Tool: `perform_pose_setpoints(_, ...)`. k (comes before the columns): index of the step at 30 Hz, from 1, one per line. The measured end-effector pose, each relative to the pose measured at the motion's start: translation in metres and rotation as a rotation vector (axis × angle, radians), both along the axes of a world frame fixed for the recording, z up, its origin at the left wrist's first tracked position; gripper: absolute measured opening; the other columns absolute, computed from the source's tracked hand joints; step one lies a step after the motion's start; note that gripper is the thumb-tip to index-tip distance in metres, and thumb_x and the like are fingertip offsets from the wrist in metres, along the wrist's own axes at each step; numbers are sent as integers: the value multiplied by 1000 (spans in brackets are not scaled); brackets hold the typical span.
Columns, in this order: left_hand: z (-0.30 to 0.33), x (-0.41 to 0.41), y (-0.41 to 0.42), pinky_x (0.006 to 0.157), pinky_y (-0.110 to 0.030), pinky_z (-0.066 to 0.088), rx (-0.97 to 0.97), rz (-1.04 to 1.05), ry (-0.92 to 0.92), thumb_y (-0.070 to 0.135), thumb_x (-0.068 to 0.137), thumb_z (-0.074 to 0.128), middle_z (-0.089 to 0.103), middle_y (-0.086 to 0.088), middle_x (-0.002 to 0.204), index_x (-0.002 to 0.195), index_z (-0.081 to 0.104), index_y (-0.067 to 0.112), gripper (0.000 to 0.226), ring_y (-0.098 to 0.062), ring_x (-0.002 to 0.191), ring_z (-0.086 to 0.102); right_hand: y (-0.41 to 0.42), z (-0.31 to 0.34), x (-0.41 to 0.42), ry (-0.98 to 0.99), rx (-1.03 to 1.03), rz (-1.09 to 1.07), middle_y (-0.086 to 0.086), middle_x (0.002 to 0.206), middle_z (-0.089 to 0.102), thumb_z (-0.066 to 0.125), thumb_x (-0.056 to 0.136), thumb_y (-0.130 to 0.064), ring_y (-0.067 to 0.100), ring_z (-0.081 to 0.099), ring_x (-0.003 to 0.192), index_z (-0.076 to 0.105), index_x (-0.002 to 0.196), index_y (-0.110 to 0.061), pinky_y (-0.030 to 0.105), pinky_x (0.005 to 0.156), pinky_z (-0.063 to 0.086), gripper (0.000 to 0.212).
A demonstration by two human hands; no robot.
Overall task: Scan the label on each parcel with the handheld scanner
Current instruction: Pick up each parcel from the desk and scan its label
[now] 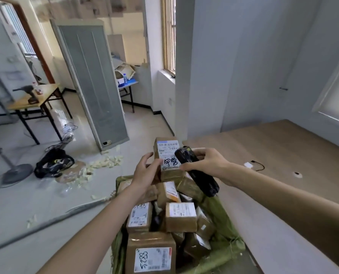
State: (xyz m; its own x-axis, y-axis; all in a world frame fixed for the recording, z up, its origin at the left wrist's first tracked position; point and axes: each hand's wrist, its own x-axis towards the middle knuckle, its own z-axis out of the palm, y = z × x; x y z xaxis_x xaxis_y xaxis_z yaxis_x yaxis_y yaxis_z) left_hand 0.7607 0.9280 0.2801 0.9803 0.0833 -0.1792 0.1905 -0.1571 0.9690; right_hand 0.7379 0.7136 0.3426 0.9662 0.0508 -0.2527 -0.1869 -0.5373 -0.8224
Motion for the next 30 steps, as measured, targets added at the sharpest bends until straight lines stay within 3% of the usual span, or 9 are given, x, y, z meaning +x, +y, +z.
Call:
perform_pose_setpoints(2,-23,11,-8,59,-22,55,-7,4,45,39,98,61,68,3,107,127,55,28,32,-13,92,66,0,-20,13,25,47,14,-4,105,77,95,69,-43,14,75,94,71,121,-23,31,89,60,60)
perform_pose_setpoints(4,-50,19,-13,81,-36,57,16,7,80,49,95,61,64,2,123,130,58,30,39,-18,106,62,-1,-41,22,58,76,11,-4,105,76,94,70,-42,14,74,93,71,119,-22,28,85,60,58)
perform_pose_setpoints(7,-92,29,-22,99,-45,50,51,-1,145,54,97,56,60,4,127,129,59,29,41,-19,112,57,-8,-73,30,125,87,-6,-8,91,73,92,75,-35,8,71,80,67,97,-29,14,61,55,33)
perform_pose_setpoints(10,-124,36,-33,84,-32,43,67,-80,229,59,97,50,62,10,117,117,60,31,36,-8,98,57,-19,-113,40,185,50,-30,3,94,79,94,71,-36,19,77,84,74,102,-21,25,73,63,39)
perform_pose_setpoints(13,-152,45,-43,73,-21,41,71,-174,297,54,100,51,64,14,110,115,64,29,33,1,93,55,-30,-148,48,242,34,-72,5,96,78,95,69,-39,18,76,82,73,97,-24,21,65,60,38)
perform_pose_setpoints(17,-184,56,-57,94,-28,37,125,-245,319,55,99,53,56,10,132,135,60,26,48,-10,115,49,-43,-187,53,308,35,-113,9,93,78,96,68,-35,23,77,80,75,102,-18,29,68,62,44)
perform_pose_setpoints(20,-195,66,-71,96,-28,38,198,-324,322,57,98,52,51,13,125,142,54,22,56,-10,117,48,-56,-205,55,325,40,-153,11,91,79,96,67,-35,23,77,77,77,99,-15,33,70,63,42)
perform_pose_setpoints(23,-201,71,-82,90,-34,54,327,-407,294,65,91,57,58,7,135,144,52,23,68,-13,108,61,-69,-217,59,330,24,-167,12,92,79,96,67,-35,27,78,82,78,98,-14,37,76,63,42)
perform_pose_setpoints(30,-190,72,-81,98,-32,45,396,-356,257,52,97,58,55,0,140,146,49,21,59,-20,126,54,-98,-223,58,330,-33,-180,9,93,78,97,66,-32,26,77,85,77,98,-18,44,84,64,41)
